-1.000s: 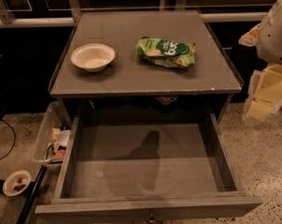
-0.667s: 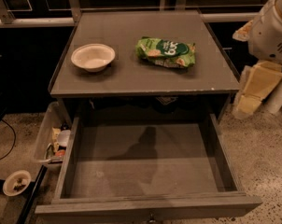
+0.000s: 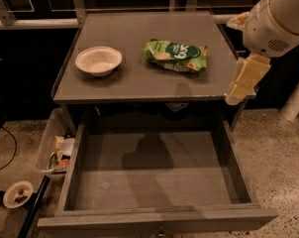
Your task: Place green rice chip bag into top drawer
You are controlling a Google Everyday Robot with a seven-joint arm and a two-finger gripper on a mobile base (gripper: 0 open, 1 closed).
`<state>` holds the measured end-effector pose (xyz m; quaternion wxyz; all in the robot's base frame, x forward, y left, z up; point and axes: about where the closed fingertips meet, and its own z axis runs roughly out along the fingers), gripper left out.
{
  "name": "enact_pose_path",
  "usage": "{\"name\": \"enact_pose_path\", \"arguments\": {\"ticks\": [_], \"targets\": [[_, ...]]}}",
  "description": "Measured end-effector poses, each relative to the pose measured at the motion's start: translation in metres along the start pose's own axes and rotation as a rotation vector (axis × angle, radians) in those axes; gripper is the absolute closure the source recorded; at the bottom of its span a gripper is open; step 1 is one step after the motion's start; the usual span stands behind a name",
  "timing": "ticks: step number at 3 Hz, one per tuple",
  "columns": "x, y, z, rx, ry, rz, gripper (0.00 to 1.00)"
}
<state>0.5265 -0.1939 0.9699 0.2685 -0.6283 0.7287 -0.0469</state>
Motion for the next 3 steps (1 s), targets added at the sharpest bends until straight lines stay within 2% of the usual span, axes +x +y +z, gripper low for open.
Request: {"name": "enact_pose_path", "arguments": {"ticks": [1,3], "targets": [[-0.0087,-0.0276,0.0276,0.005,-0.057,-0.040,0.00],[-0.0069,-0.0232,0.0232,0.018,-0.046,-0.021,0.00]]}}
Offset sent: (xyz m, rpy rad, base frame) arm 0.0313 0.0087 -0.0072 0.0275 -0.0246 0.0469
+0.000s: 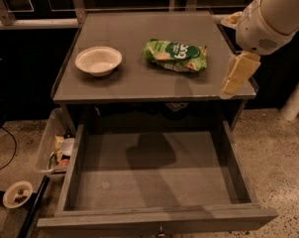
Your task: Place green rice chip bag into top drawer
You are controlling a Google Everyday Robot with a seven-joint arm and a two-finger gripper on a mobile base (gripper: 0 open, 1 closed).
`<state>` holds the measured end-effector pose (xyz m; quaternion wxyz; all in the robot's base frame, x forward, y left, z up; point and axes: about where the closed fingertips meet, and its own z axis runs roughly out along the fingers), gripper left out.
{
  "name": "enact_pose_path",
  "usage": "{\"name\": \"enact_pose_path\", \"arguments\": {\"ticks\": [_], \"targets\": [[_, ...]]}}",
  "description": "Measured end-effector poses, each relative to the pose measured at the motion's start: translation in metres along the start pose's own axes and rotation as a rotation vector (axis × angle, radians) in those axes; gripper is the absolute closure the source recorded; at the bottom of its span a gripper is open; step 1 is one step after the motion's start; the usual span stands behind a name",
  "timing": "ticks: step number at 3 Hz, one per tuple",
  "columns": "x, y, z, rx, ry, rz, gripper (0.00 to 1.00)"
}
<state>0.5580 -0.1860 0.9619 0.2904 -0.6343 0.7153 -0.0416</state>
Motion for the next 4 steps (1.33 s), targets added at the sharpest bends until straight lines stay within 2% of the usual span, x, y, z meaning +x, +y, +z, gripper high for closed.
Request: {"name": "enact_pose_path", "arguments": {"ticks": [1,2,3,4], "targets": [[0.002,-0.008,0.011,0.022,-0.064,0.041,0.00],[-0.010,-0.027,0.032,0.038,-0.173,0.061,0.00],[-0.021,-0.049,0.059,0.031,-0.274,0.070,0.00],[-0.026,-0.069,0.088,0.017,-0.328,0.082,0.00]]}}
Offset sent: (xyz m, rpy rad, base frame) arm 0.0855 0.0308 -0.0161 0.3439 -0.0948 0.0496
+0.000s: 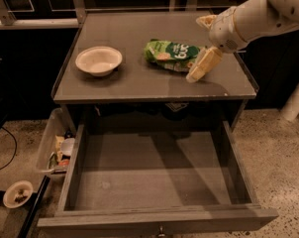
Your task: Place green rice chip bag into top drawer
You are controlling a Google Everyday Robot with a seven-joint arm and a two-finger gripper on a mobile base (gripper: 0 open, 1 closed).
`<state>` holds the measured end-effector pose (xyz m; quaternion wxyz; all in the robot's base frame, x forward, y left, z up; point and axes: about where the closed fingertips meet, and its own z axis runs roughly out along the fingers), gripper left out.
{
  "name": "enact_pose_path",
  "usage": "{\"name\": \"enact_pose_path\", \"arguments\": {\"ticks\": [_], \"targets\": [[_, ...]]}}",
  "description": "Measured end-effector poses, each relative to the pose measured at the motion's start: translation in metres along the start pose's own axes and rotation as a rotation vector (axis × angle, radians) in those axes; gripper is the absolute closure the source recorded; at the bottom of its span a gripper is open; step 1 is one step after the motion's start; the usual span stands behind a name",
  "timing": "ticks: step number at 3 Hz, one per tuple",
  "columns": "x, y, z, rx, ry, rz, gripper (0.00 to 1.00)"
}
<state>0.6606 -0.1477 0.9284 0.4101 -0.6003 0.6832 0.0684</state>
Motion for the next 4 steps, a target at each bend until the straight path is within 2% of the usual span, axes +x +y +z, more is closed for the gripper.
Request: {"name": "enact_pose_path", "arguments": {"ticks": [1,4], "targets": [[0.011,-0.016,0.028,-0.018,-0.021,0.034,0.00],[0.042,-0.043,0.089,-0.023,0.042,0.093,0.00]]}}
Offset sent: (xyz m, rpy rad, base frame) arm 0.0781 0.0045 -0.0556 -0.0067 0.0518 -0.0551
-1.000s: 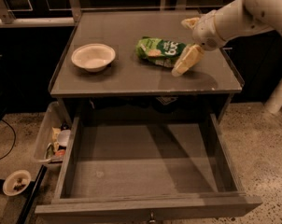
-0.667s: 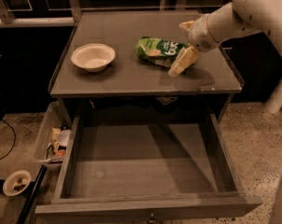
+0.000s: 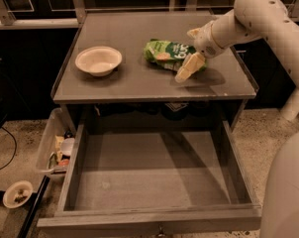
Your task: Place green rice chip bag into top drawer
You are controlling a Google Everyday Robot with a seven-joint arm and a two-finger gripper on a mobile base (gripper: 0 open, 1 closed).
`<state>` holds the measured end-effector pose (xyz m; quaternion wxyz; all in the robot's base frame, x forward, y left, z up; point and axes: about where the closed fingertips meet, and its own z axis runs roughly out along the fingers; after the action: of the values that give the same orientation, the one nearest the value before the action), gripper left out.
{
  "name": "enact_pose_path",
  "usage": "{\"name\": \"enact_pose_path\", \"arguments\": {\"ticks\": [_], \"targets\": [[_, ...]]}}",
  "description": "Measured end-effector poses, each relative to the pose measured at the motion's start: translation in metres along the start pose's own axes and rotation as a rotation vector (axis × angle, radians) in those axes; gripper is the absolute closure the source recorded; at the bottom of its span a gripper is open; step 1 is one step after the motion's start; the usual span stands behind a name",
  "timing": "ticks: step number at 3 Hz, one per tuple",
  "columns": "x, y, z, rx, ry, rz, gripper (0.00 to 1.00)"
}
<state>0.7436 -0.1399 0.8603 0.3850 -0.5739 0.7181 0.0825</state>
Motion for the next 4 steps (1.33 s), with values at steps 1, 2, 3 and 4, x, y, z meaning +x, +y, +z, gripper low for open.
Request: {"name": "enact_pose_path", "arguments": {"ticks": [1,2,3,4], "targets": [[0.0071,-0.0030,0.0096,-0.022,0.004,0.024,0.00],[0.0073,-0.0032,0.0099,-0.023,0.004,0.024,0.18],[0.0073,-0.0032,0.0099,-0.023,0.004,0.024,0.41],[0.0073,-0.0032,0.0100,-0.023,0.004,0.024,0.64]]}}
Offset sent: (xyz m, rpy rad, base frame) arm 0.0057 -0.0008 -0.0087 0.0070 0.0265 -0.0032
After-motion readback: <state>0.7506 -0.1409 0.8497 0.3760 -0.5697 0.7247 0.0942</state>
